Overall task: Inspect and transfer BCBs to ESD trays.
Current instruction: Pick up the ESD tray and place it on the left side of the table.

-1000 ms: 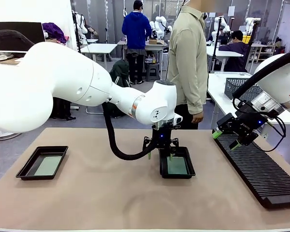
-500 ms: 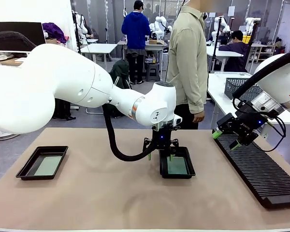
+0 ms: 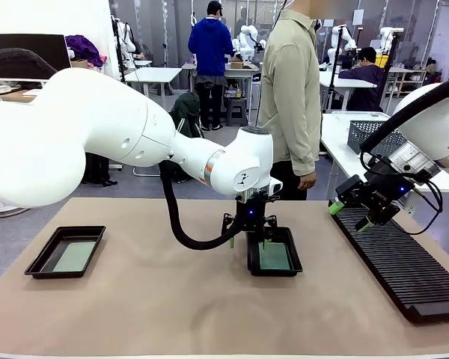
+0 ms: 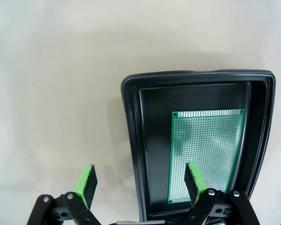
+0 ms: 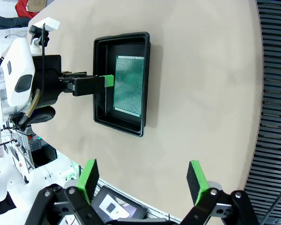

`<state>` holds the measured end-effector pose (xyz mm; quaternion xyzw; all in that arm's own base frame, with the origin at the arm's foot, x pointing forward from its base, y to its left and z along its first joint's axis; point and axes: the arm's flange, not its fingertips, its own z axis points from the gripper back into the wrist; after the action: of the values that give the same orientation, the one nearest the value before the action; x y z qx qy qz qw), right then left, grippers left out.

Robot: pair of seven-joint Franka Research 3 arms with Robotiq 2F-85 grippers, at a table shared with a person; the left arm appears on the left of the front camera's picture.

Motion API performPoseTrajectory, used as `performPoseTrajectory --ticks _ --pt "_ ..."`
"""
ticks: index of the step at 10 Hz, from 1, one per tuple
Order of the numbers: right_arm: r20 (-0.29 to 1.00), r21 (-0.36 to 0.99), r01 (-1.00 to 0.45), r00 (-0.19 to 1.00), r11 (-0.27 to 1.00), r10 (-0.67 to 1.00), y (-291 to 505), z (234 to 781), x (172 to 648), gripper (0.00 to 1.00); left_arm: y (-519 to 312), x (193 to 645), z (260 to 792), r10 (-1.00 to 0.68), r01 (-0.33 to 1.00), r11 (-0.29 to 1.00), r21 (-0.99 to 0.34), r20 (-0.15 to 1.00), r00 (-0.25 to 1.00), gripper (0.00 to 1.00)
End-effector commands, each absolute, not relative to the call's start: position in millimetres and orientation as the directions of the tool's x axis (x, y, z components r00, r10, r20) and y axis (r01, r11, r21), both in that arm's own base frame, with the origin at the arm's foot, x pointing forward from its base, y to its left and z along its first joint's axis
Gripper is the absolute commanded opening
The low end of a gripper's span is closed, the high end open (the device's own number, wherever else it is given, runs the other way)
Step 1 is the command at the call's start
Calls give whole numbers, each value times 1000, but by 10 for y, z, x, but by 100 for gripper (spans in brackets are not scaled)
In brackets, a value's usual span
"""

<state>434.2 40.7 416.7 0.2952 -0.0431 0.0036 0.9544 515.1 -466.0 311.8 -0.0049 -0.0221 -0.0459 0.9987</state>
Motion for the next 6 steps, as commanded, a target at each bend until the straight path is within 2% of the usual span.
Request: performPoseTrajectory --ticks 1,2,3,4,6 --pt "78 560 -12 996 829 -39 424 4162 4355 100 -4632 5132 3113 -103 105 994 -23 63 993 70" --pt "78 560 -12 996 829 -39 424 4162 4355 100 -4616 5131 3116 -106 108 994 -28 65 992 46" --pt "78 560 -12 996 829 -39 424 4162 4355 100 -4614 5130 3105 -107 109 993 -32 67 992 11" --pt "78 560 -12 996 829 -39 424 4162 4355 100 -4610 5132 3095 -106 108 994 -30 65 992 0" --pt "78 560 -12 996 829 -39 424 4162 4355 100 -4601 5137 3094 -109 111 993 -32 61 992 0"
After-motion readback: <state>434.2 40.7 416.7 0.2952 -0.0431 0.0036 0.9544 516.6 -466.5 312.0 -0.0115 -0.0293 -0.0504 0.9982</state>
